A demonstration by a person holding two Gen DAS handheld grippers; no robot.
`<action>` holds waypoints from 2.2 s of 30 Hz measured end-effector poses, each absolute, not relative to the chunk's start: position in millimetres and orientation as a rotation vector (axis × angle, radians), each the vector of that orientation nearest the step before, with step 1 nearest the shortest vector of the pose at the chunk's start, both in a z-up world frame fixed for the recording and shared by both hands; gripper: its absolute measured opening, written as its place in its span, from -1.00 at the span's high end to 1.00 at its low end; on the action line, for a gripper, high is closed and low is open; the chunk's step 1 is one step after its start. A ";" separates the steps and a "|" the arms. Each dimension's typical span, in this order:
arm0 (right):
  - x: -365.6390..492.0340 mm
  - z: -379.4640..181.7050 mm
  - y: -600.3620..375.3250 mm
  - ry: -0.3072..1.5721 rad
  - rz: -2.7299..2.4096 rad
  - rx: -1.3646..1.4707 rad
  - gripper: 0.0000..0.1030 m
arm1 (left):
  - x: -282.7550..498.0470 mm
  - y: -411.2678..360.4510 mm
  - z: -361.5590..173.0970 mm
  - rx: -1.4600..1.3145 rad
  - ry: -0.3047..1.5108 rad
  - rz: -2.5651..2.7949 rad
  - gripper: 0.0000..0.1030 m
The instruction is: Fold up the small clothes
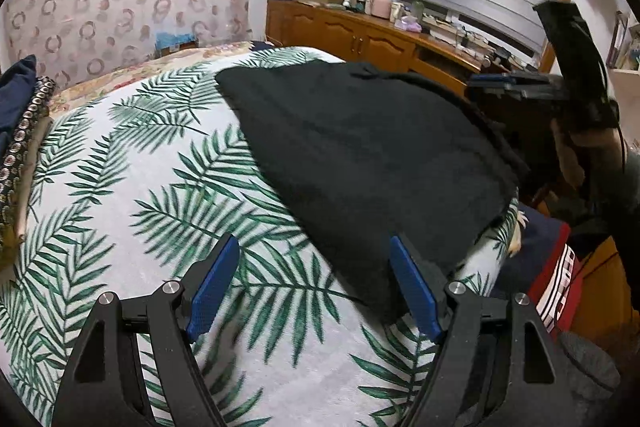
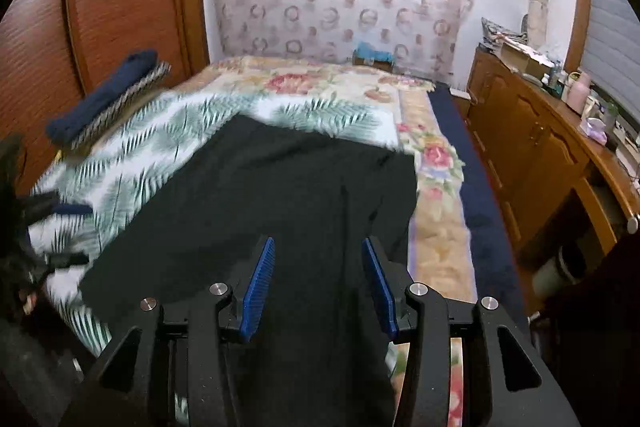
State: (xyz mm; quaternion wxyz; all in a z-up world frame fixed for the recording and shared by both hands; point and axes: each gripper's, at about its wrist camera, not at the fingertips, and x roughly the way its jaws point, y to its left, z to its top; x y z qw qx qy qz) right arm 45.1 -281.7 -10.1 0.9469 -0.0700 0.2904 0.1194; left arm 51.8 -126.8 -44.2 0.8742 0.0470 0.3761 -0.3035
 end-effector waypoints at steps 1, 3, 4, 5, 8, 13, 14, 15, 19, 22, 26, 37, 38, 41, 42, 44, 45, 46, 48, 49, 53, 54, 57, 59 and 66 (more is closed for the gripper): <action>43.3 -14.4 -280.8 0.598 0.254 -0.150 0.07 | 51.1 -129.2 -45.8 0.102 0.795 -0.640 -0.52; 36.3 -22.9 -278.4 0.607 0.274 -0.158 0.07 | 49.8 -132.3 -47.8 0.105 0.807 -0.651 -0.52; 34.4 -22.5 -279.4 0.611 0.279 -0.158 0.07 | 49.2 -134.0 -48.6 0.106 0.812 -0.658 -0.52; 32.8 -26.6 -278.1 0.618 0.289 -0.153 0.07 | 48.6 -135.6 -49.6 0.108 0.819 -0.663 -0.52; 31.6 -27.1 -278.5 0.634 0.316 -0.138 0.07 | 46.5 -139.4 -52.3 0.126 0.828 -0.663 -0.52; 28.8 -25.6 -282.3 0.670 0.318 -0.161 0.07 | 46.6 -141.1 -55.0 0.130 0.838 -0.661 -0.52; 31.2 -27.4 -284.4 0.679 0.318 -0.159 0.07 | 46.7 -141.3 -55.1 0.129 0.839 -0.663 -0.52; 34.1 -28.8 -287.1 0.689 0.317 -0.155 0.07 | 47.1 -141.4 -55.3 0.128 0.841 -0.664 -0.52; 39.6 -30.0 -292.8 0.698 0.317 -0.138 0.02 | 46.9 -141.1 -58.0 0.127 0.852 -0.669 -0.52; 39.9 -28.3 -293.0 0.693 0.325 -0.146 -0.08 | 45.6 -141.8 -59.1 0.137 0.861 -0.677 -0.52; 35.0 -33.5 -291.5 0.691 0.328 -0.144 -0.16 | 37.9 -142.6 -60.2 0.142 0.868 -0.708 -0.31; 16.7 -34.7 -286.1 0.663 0.350 -0.107 -0.43 | 37.3 -144.9 -54.9 0.084 0.922 -0.812 0.64; 13.4 -34.6 -284.6 0.661 0.356 -0.112 -0.45 | 38.2 -144.6 -51.0 0.081 0.913 -0.821 0.69; 5.3 -33.9 -279.8 0.656 0.360 -0.140 -0.46 | 40.1 -145.4 -34.1 0.087 0.863 -0.832 0.72; 3.0 -33.8 -278.3 0.654 0.367 -0.139 -0.46 | 40.0 -145.5 -28.4 0.087 0.843 -0.833 0.73; -0.8 -33.8 -275.6 0.654 0.384 -0.142 -0.46 | 43.0 -146.5 -14.9 0.079 0.802 -0.830 0.74; -2.1 -34.1 -273.9 0.655 0.392 -0.146 -0.46 | 45.0 -148.0 -7.3 0.076 0.779 -0.828 0.74; -3.6 -35.0 -273.2 0.658 0.400 -0.149 -0.46 | 47.2 -149.4 -2.2 0.075 0.762 -0.826 0.74; -4.9 -36.3 -270.3 0.664 0.413 -0.158 -0.46 | 53.0 -152.9 7.9 0.077 0.729 -0.821 0.75; -5.3 -38.5 -268.5 0.669 0.416 -0.166 -0.46 | 56.2 -154.8 11.4 0.078 0.719 -0.818 0.75; 1.0 -42.2 -272.7 0.686 0.392 -0.200 -0.46 | 67.7 -160.7 21.1 0.081 0.687 -0.813 0.75; 3.4 -40.8 -273.8 0.687 0.379 -0.207 -0.46 | 69.4 -160.6 22.6 0.079 0.680 -0.806 0.75; 14.4 -42.7 -291.0 0.704 0.320 -0.197 -0.46 | 76.2 -158.3 24.2 0.073 0.669 -0.790 0.75; 17.2 -43.7 -300.0 0.704 0.303 -0.190 -0.46 | 77.3 -156.0 22.9 0.067 0.672 -0.791 0.75; 17.8 -37.9 -306.4 0.687 0.301 -0.232 0.50 | 82.1 -144.8 22.8 0.053 0.661 -0.766 0.75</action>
